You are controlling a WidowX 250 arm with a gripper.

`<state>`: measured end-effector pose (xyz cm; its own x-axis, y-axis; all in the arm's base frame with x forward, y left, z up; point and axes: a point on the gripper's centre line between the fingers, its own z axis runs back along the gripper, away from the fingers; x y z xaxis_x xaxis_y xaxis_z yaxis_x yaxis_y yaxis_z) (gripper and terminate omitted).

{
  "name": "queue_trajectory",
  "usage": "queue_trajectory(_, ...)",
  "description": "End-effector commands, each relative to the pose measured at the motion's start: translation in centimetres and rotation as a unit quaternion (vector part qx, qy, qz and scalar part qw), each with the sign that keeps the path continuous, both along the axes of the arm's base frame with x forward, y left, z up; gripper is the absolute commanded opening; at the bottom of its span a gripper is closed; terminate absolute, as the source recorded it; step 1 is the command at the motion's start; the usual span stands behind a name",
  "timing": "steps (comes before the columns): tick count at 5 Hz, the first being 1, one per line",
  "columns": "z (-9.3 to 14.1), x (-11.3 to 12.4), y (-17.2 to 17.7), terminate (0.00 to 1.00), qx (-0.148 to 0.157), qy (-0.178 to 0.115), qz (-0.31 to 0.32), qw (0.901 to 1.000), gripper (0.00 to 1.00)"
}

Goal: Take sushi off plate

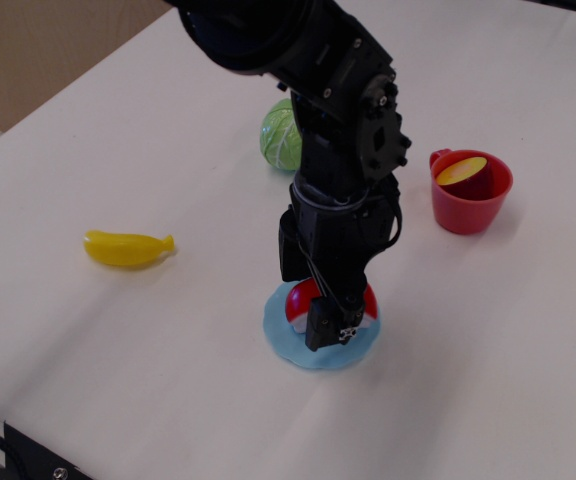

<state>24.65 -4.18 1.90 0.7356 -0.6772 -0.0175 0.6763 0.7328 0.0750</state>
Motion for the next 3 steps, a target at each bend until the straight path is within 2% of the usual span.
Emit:
queue_trajectory(1,1.2,1.3,1.8,0.00,-0.002,-0.021,0.043,0.9988,0.00)
queue_trajectory(2,1.5,2.0,2.5,0.00,0.002,-0.032,0.073,0.9968,0.00)
queue_trajectory(3,2.8,3.4,3.8,0.00,0.005,-0.046,0.156,0.9866,0.00)
